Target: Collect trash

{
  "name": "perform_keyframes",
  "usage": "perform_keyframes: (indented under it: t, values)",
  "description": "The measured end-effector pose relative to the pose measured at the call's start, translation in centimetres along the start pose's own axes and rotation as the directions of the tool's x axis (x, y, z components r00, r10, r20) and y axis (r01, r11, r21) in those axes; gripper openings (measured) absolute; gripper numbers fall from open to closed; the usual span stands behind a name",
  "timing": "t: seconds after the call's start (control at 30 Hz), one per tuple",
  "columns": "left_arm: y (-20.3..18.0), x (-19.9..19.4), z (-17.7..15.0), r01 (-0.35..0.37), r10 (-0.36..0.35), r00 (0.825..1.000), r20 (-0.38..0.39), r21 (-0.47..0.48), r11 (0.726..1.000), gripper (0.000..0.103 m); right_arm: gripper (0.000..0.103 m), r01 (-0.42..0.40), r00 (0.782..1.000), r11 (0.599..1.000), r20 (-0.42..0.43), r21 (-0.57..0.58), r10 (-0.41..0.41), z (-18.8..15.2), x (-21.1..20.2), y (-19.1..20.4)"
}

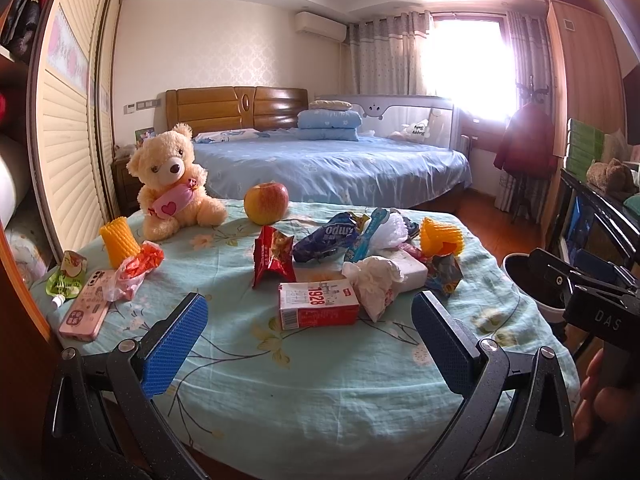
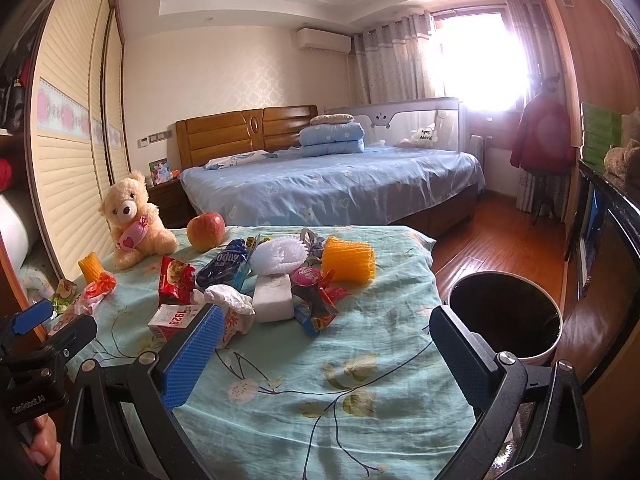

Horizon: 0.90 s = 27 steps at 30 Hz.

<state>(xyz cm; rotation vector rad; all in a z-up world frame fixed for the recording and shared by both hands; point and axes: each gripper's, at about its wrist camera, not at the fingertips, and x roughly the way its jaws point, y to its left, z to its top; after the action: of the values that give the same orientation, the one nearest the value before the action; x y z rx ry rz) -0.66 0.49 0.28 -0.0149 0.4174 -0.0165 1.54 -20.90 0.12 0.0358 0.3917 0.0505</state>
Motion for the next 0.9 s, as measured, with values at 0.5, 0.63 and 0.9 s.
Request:
perform_keyframes:
  t: [0.5, 0.63, 0.9]
  values:
    - [0.2, 0.5, -0.5, 0.001, -0.001, 1.0, -0.009, 0.001, 1.0, 0.103, 0.103, 0.008, 1.0, 1.0, -0.003, -0.027, -0.008, -0.1, 0.2, 0.2]
    - [0.5, 0.6, -0.8, 0.001, -0.001, 1.0, -0.016, -0.007, 1.0, 0.103, 0.103, -0.008, 1.0, 1.0, -0.016, -0.004, 0.008, -0.3, 0.3, 0.3]
    - [1.8, 2.2, -1.1, -0.018, 0.017, 0.998, -0.063, -0.013, 1.0, 0.103, 0.103, -0.052, 0.987, 0.998, -0.152, -0.025, 0.048, -0.5, 1.7, 0.5]
